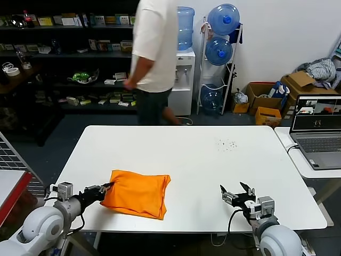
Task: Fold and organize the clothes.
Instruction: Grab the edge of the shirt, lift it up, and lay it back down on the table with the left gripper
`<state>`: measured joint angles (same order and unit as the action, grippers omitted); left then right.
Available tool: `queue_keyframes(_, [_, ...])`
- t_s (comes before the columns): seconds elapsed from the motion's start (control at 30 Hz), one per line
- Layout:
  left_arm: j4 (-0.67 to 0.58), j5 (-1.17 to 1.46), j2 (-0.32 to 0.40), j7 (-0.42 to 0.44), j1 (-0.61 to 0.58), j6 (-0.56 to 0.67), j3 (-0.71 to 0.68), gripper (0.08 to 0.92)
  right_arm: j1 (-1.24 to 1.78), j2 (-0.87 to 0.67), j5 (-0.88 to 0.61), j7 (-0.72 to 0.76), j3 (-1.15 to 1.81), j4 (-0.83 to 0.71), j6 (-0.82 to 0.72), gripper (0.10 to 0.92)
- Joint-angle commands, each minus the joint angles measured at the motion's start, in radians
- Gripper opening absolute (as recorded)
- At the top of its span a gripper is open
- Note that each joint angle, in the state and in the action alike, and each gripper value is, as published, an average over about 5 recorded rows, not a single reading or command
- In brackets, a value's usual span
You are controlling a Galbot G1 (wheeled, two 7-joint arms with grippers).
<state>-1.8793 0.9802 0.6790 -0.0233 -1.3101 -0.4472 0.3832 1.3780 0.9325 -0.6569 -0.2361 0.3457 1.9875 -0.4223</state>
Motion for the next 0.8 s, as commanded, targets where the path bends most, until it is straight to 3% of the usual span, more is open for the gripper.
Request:
queue_keyframes(0.03, [-0.029, -0.102, -0.061, -0.051, -0.097, -0.009, 0.182, 0.092, -0.009, 0.000, 0.005, 0.010, -0.004, -0.003, 0.036, 0.823])
queue_keyframes(0.33, [0.145, -0.180, -0.222, -0.003, -0.214, 0.021, 0.314, 0.092, -0.023, 0.008, 0.011, 0.017, -0.009, -0.010, 0.042, 0.823])
queue_keyframes(0.63, [0.158, -0.257, -0.257, 0.001, -0.210, 0.044, 0.379, 0.092, -0.021, 0.011, 0.021, 0.018, -0.010, -0.015, 0.040, 0.823])
queue_keyframes(0.8, [0.090, -0.228, -0.244, -0.014, -0.216, 0.036, 0.371, 0.092, -0.018, 0.012, 0.023, 0.017, -0.005, -0.009, 0.038, 0.823])
